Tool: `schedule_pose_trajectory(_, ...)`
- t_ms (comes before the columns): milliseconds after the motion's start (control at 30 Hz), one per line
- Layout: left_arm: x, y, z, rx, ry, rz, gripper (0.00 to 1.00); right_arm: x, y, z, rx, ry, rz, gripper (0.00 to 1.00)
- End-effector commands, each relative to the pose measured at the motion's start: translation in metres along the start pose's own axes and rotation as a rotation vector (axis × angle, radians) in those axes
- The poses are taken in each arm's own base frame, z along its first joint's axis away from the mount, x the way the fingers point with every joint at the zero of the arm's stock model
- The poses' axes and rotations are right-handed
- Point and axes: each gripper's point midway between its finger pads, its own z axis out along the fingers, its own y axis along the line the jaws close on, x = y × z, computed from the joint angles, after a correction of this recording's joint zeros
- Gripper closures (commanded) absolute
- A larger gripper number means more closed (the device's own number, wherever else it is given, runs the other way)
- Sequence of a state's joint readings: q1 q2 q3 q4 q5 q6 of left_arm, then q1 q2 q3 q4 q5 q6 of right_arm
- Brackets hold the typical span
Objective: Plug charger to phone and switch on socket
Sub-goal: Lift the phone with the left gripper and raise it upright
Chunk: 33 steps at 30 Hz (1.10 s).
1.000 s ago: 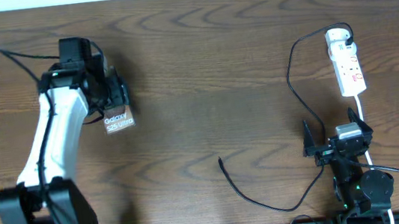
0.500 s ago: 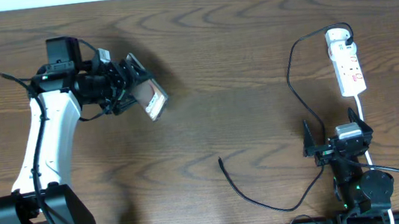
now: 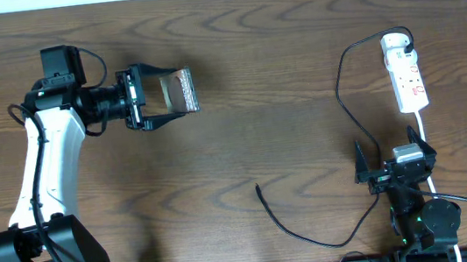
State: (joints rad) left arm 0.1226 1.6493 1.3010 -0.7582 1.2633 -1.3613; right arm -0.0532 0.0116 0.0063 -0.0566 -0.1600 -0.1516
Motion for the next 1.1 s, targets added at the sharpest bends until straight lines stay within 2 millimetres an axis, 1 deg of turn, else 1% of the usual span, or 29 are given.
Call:
schedule_pose_trajectory(0, 0.033, -0.011, -0.007, 0.024, 0.139, -0.122, 0.93, 0.000, 0.002, 0.000, -0.006, -0.002, -0.015, 0.01)
schedule_pose_trajectory(100, 0.036, -0.012, -0.007, 0.023, 0.157, -0.146, 0.93, 0.000, 0.002, 0.000, -0.006, -0.002, -0.015, 0.01)
schedule_pose_trajectory(167, 0.035, -0.013, -0.007, 0.028, 0.155, -0.131, 0.93, 0.000, 0.002, 0.000, -0.006, -0.002, -0.015, 0.01)
schedule_pose_trajectory(367, 0.026, -0.014, -0.006, 0.031, 0.099, -0.110, 0.93, 0.000, 0.002, 0.000, -0.006, -0.002, -0.015, 0.01)
schedule_pose_trajectory(567, 0.026, -0.016, -0.006, 0.035, 0.098, -0.094, 0.93, 0.000, 0.002, 0.000, -0.006, -0.002, -0.015, 0.01)
schedule_pose_trajectory(667, 0.029, -0.019, -0.007, 0.044, 0.118, -0.073, 0.93, 0.000, 0.002, 0.000, -0.006, -0.002, -0.015, 0.01)
schedule_pose_trajectory(1067, 0.029, -0.019, -0.008, 0.047, 0.124, -0.060, 0.93, 0.000, 0.002, 0.000, -0.006, -0.002, -0.015, 0.01)
